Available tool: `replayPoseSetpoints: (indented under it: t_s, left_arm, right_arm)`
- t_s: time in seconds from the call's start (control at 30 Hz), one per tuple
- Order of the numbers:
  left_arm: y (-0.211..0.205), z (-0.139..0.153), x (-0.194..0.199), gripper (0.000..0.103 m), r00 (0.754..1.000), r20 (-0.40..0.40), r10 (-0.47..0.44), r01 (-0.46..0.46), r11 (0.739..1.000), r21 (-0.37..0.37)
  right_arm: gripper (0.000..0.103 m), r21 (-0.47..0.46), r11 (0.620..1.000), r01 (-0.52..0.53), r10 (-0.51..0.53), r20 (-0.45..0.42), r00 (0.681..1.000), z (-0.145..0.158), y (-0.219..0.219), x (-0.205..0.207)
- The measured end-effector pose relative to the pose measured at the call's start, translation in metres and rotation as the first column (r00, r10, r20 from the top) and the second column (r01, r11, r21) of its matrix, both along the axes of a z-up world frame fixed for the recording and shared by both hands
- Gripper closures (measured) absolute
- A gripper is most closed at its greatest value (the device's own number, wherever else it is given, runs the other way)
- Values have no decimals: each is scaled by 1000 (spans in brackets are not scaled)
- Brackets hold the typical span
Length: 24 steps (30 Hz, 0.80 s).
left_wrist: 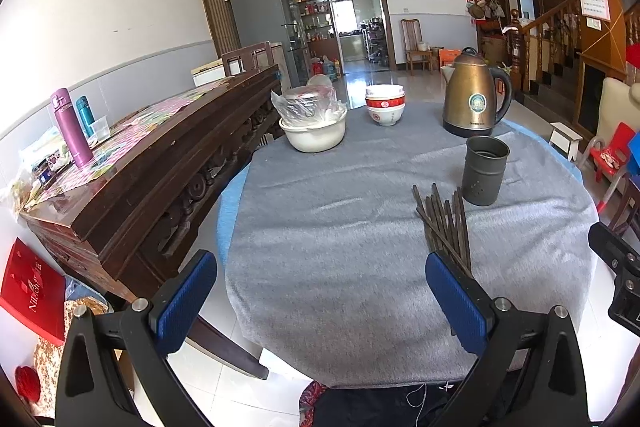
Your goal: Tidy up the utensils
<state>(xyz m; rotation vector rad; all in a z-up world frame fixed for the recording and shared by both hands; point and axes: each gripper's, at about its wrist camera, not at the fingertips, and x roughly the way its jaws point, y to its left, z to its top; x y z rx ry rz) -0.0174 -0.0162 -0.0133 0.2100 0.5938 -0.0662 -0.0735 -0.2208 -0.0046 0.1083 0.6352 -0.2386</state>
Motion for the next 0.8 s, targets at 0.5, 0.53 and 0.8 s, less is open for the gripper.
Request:
replayPoseSetpoints:
  t_s: [0.5,0.53,0.8]
  left_arm:
    - [1,-12,7,0,1000,-30,2,-2,1000,0]
    - [0,-13,8,0,999,-35,2,-2,1000,1]
    - [-10,-33,28,0,995,-103,-4,5,1000,11]
  right_arm:
    - [0,-1,1000,-6,6,-30,1000,-10,3,5]
    - [0,0,1000,-6,6,-36,999,-12,2,6]
    - [0,26,1000,15,-13,-74,997,-29,-12,16]
